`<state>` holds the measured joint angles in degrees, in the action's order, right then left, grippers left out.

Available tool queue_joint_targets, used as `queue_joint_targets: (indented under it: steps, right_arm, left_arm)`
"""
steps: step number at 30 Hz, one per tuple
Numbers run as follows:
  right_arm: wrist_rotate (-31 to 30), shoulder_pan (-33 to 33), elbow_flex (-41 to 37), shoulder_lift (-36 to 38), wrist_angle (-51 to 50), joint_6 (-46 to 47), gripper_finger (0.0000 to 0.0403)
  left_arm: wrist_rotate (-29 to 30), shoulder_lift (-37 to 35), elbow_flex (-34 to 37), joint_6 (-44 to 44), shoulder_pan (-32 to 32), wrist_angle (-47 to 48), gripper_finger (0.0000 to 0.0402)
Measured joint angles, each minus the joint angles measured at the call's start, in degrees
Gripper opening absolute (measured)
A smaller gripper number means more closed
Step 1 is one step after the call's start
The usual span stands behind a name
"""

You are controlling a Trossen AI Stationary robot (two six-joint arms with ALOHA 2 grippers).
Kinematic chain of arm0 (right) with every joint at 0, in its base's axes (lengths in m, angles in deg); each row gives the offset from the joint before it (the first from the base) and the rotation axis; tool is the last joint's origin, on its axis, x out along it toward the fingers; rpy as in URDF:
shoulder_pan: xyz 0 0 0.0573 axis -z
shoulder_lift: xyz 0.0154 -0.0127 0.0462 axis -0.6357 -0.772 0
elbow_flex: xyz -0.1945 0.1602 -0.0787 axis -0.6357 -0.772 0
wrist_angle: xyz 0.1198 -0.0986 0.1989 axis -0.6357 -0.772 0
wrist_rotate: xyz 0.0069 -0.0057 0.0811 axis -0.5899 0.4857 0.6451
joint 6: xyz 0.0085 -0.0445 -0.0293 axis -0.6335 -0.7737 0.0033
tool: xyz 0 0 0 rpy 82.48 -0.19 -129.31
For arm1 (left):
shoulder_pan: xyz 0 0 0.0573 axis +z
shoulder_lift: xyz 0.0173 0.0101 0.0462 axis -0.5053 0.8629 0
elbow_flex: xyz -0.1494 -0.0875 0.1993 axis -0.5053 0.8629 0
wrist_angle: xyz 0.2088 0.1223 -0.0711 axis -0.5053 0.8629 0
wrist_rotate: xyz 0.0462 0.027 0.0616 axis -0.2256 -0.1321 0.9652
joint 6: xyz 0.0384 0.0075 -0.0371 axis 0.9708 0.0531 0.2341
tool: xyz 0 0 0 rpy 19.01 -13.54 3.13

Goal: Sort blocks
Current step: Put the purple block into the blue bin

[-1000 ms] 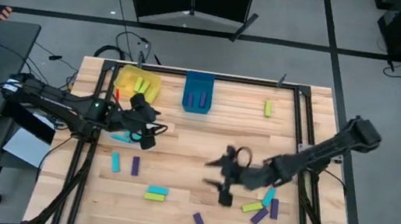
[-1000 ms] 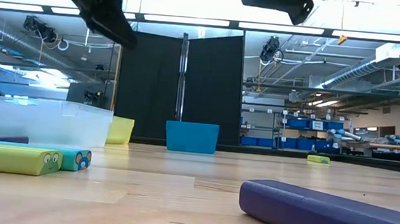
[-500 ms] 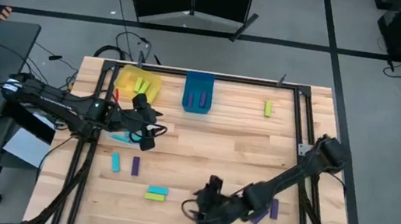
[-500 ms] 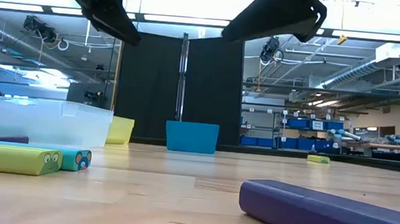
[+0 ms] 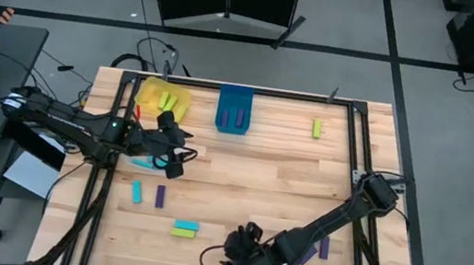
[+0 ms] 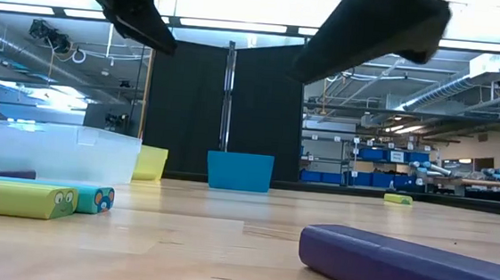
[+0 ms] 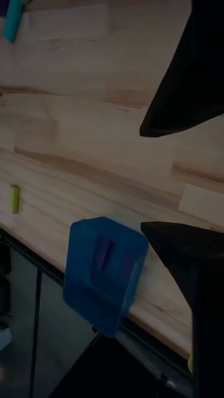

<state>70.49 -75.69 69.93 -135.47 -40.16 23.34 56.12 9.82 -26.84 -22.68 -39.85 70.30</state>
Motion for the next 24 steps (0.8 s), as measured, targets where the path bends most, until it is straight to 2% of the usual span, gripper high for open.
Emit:
queue_joint_targets:
  steps: [10, 24]
  right_arm:
    - [-0.76, -2.48, 0.07, 0.04, -7.86, 13.15, 0.0289]
    - [1.16, -3.22, 0.0, -5.96, -6.36, 16.46, 0.0289]
  left_arm:
    - [-0.44, 0.0, 0.0, 0.0, 0.0, 0.03, 0.0241]
    - [-0.44, 0.0, 0.0, 0.01, 0.0, -0.38, 0.0241]
